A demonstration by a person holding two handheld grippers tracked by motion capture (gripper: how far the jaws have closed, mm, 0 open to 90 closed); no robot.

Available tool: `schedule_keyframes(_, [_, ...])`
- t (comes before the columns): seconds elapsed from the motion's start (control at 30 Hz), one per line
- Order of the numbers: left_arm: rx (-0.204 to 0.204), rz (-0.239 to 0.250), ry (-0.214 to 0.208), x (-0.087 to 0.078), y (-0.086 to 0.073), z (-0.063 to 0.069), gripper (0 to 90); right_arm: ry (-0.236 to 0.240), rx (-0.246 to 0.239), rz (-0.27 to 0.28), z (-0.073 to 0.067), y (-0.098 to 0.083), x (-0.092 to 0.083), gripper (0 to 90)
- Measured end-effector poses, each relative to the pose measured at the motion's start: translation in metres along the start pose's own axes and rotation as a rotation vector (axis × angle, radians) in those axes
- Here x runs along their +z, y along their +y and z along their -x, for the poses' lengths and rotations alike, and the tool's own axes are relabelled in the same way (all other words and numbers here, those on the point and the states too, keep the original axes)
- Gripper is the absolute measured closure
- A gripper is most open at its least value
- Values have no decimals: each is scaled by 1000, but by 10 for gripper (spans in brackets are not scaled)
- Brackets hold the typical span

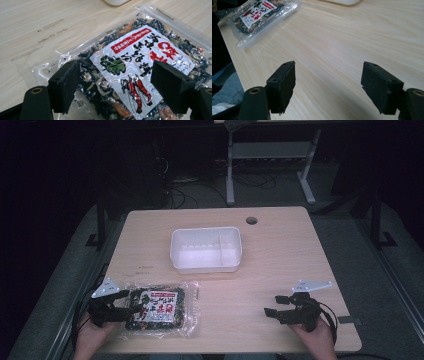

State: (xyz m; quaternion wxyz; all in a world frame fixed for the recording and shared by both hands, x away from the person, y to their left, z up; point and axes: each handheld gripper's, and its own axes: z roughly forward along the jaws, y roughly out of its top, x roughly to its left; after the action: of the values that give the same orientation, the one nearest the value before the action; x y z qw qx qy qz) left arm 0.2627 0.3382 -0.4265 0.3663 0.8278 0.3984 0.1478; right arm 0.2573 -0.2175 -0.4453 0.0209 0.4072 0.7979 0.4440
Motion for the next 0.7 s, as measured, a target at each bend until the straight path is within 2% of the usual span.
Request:
schedule_keyframes(0.13, [4,6,0,-2,0,0,224,-19,-39,2,-8,3,1,268])
schedule_keyframes(0.43, [8,-1,-8,0,1,1,227,-20,-18,15,-3,3,-1,264])
schedule_keyframes(0.7, [17,-28,-18,2,-1,0,294,43,-45,-13,-21,11,11,254])
